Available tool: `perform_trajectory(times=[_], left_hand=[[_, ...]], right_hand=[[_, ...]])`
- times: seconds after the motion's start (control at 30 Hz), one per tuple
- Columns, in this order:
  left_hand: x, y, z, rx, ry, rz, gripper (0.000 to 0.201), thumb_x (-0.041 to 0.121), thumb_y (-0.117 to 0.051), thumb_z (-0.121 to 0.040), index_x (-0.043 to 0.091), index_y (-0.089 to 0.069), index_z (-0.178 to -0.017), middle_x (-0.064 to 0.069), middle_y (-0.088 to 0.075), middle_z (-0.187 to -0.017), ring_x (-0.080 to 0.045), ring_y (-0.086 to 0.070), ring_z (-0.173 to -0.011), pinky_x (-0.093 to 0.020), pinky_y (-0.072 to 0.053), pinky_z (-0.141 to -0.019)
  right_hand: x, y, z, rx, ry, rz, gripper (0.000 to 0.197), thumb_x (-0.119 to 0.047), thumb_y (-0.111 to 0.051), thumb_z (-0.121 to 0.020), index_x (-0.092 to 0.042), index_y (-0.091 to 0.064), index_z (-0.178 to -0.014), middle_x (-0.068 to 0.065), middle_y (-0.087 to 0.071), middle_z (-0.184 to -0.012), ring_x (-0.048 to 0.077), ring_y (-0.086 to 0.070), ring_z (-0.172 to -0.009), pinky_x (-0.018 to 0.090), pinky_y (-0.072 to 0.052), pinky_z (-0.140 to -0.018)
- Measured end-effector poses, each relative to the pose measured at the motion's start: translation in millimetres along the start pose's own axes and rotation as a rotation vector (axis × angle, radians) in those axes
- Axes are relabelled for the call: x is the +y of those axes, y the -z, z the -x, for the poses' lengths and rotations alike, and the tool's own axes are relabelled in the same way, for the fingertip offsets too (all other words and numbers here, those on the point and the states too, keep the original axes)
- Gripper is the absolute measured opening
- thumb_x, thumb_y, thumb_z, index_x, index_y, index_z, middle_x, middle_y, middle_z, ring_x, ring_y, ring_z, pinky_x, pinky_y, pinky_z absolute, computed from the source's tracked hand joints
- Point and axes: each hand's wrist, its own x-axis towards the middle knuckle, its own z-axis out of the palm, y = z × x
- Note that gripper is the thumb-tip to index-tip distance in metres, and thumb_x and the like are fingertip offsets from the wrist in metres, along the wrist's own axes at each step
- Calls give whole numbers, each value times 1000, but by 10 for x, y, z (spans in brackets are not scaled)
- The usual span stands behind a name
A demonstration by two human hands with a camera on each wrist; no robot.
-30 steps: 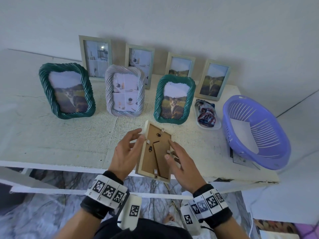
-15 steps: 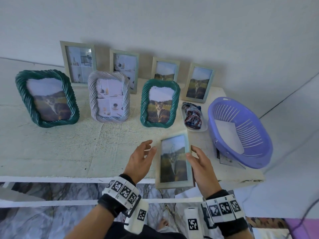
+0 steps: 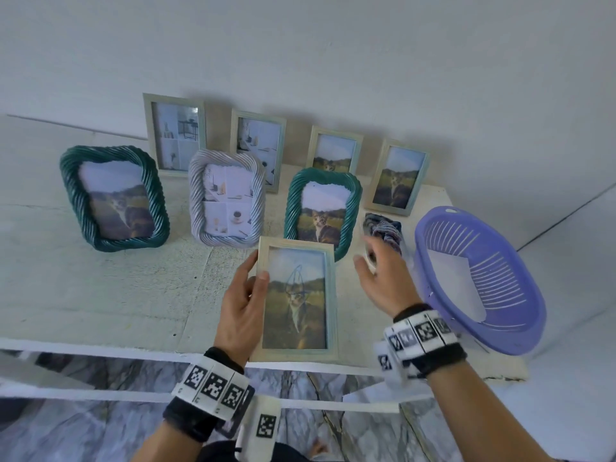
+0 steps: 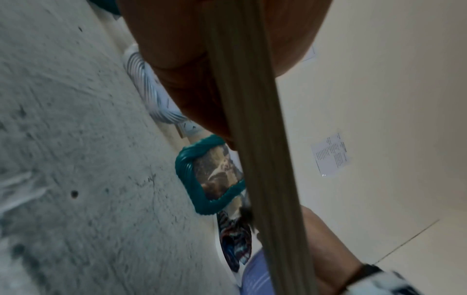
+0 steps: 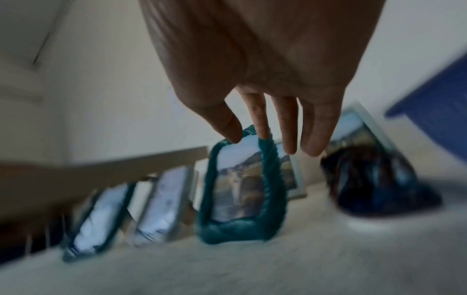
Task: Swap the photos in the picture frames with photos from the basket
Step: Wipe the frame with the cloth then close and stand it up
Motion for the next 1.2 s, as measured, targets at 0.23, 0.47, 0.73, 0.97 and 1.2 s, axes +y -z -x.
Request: perform_trajectory(times=[0.23, 0.47, 0.73, 0.97, 1.2], left_hand=[[-2, 220, -37, 57, -75, -9, 37, 16, -42, -102, 23, -45, -138, 21, -71, -88, 0, -62, -80, -12, -51, -70], [46, 359, -132, 54, -94, -5, 39, 13, -39, -103, 21, -42, -141, 20, -68, -110, 4, -63, -103, -9, -46, -82], [63, 424, -214, 25, -92, -72, 46, 17, -38, -105, 24, -33, -150, -35, -56, -112, -43, -56, -101, -50, -46, -92], [28, 328, -196, 1, -143, -120, 47, 16, -40, -103, 27, -35, -148, -10, -32, -65, -7, -33, -57, -19, -33, -56], [97, 279, -137, -63, -200, -216, 48, 13, -43, -101, 18, -35, -149, 9, -38, -61, -3, -31, -50, -14, -28, -49]], right_hand=[[272, -142, -943, -39, -258, 602, 40, -29, -47, -96, -13, -48, -133, 22, -38, -141, 44, -38, -123, 49, -41, -97], [501, -261, -1044, -137, -380, 613, 45, -18, -50, -95, -9, -43, -139, 22, -37, -144, 43, -42, -126, 46, -35, -107], [313, -41, -498, 197, -163, 297, 38, -5, -52, -90, -6, -59, -128, 17, -58, -126, 38, -57, -109, 39, -47, -95], [-457, -45, 370, 393, 78, 19, 38, -12, -50, -88, -4, -61, -123, 12, -58, -121, 11, -52, -97, 11, -40, -81], [-960, -458, 494, 101, 121, 358, 43, -24, -67, -82, -25, -59, -124, 7, -45, -112, 25, -51, -93, 36, -57, -58]])
